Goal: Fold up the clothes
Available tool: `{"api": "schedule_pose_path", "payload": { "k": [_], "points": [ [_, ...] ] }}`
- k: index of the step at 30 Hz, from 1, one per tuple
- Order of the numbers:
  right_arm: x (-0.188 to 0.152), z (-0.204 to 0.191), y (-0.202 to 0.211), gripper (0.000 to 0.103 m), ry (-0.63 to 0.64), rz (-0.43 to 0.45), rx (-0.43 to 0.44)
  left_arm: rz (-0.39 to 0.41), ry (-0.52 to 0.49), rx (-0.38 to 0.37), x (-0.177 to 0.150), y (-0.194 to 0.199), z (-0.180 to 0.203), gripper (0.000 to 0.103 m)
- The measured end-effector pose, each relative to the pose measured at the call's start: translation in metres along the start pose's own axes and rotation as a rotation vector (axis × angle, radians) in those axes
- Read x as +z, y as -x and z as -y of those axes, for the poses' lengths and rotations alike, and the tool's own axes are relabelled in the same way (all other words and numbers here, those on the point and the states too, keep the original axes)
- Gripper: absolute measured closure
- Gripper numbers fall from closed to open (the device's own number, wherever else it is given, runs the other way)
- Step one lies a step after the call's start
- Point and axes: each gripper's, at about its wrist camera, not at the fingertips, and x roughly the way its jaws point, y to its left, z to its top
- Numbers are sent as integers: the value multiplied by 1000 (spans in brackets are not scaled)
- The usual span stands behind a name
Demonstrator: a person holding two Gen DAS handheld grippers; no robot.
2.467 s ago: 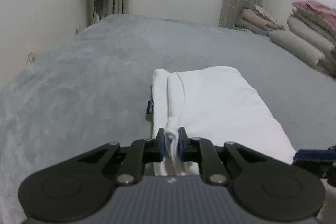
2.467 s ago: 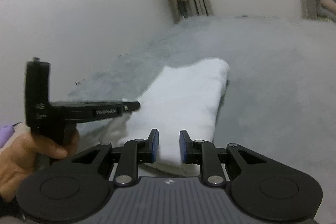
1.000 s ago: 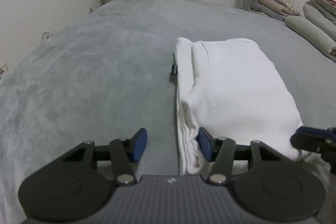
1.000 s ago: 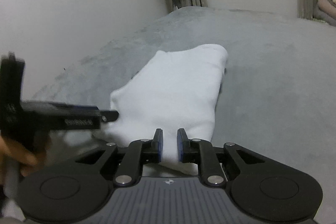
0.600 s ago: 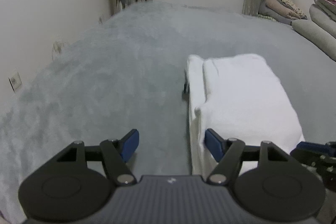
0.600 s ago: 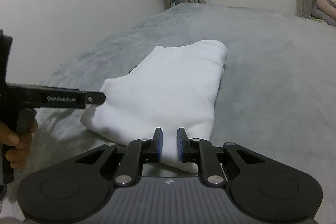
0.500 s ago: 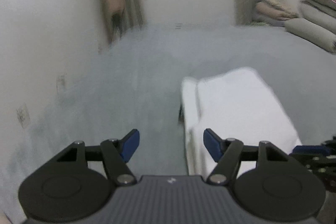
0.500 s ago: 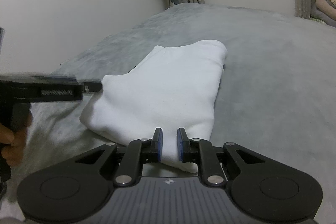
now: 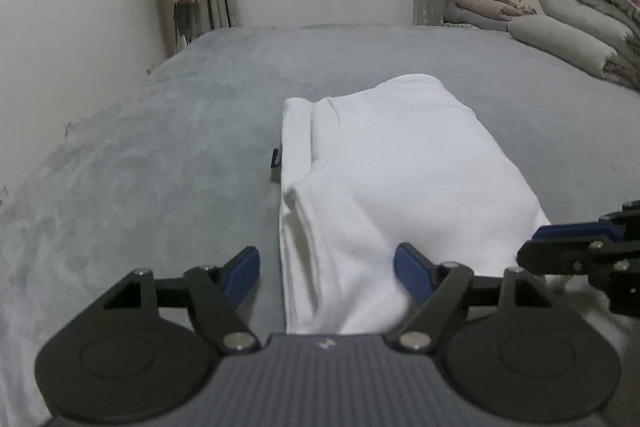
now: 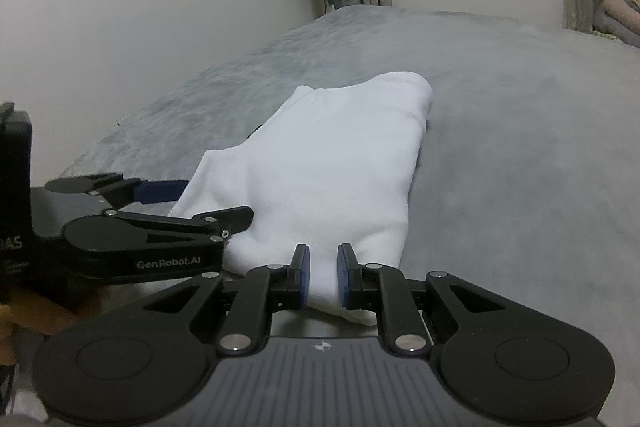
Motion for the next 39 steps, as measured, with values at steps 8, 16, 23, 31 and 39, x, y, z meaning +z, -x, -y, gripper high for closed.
{"api": "schedule_pose_path", "payload": {
  "k": [8,16,23,31,39],
  "points": [
    [9,6,4,89,-3,15,43,-3,32,-3,-5,-4,-2,22],
    [32,7,-15,90,41,12,17,-10,27,-2,-5,-4,1,22],
    [45,13,-40,93,7,10,-12,-11,17,-2,-6,-3,3,22],
    [61,44,-72,97,-91,21,-80,-9,21,-9,-8,-4,2,22],
    [89,55,-102,99,-77,-10,-63,-7,22,-9,-9,-4,3,22]
  ]
}}
